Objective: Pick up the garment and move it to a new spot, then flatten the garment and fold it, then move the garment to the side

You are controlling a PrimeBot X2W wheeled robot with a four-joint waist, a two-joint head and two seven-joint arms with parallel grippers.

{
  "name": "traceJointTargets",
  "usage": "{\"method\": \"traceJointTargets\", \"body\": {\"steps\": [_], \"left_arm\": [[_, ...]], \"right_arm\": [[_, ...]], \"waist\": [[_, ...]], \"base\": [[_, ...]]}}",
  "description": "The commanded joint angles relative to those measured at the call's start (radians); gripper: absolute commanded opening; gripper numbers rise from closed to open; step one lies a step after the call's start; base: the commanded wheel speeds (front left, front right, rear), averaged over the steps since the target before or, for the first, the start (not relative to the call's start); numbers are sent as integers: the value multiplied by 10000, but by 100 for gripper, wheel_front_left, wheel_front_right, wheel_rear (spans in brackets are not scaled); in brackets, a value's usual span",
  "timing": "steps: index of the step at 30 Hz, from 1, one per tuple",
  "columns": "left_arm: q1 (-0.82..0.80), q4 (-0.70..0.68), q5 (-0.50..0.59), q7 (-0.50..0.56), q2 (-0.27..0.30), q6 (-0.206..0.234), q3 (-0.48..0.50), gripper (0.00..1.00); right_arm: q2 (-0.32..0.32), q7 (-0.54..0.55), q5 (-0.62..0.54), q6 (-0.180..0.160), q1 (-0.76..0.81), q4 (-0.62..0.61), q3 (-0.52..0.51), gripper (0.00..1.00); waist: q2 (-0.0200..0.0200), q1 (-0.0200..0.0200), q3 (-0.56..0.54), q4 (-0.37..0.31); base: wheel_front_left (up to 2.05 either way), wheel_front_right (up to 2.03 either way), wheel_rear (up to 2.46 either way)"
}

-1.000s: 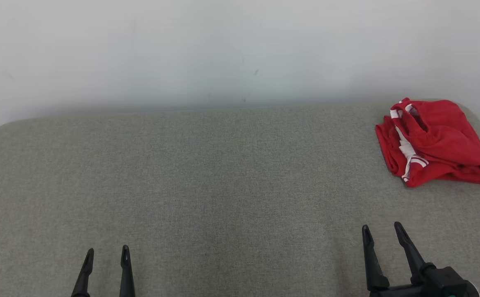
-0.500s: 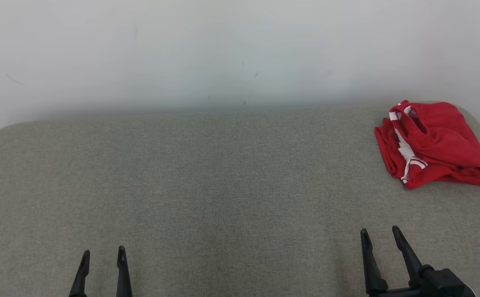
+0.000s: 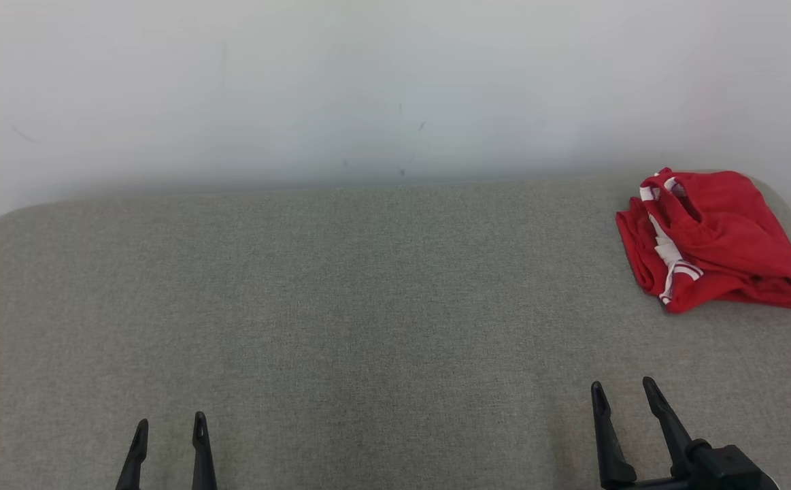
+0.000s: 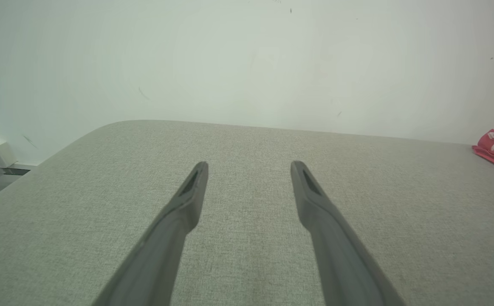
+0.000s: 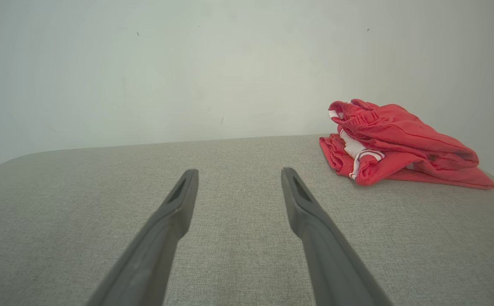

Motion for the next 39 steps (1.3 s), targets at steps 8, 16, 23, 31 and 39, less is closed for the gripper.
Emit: {"method": "traceJointTargets", "body": {"steps": [8, 16, 23, 31, 39], "left_arm": [[1, 24, -39, 2, -4, -8, 0, 0], [-29, 348, -1042, 292, -21, -81, 99, 0], [-50, 234, -2388, 549, -18, -184, 147, 0], [-106, 132, -3958, 870, -15, -308, 223, 0], [-170, 67, -5219, 1144, -11, -408, 293, 0]], "right_arm": [[2, 0, 2, 2, 3, 52, 15, 0], [-44, 230, 1116, 1, 67, 276, 18, 0], [-123, 562, 2590, -1, -75, 287, -11, 0], [-186, 960, 4282, -3, -229, 281, -60, 0], [-222, 1293, 5631, -4, -341, 272, -116, 0]], "waist": [[0, 0, -25, 17], [0, 0, -20, 33], [0, 0, -11, 54], [0, 0, 0, 82], [0, 0, 9, 106]], "base": [[0, 0, 0], [0, 0, 0], [0, 0, 0], [0, 0, 0], [0, 0, 0]]}}
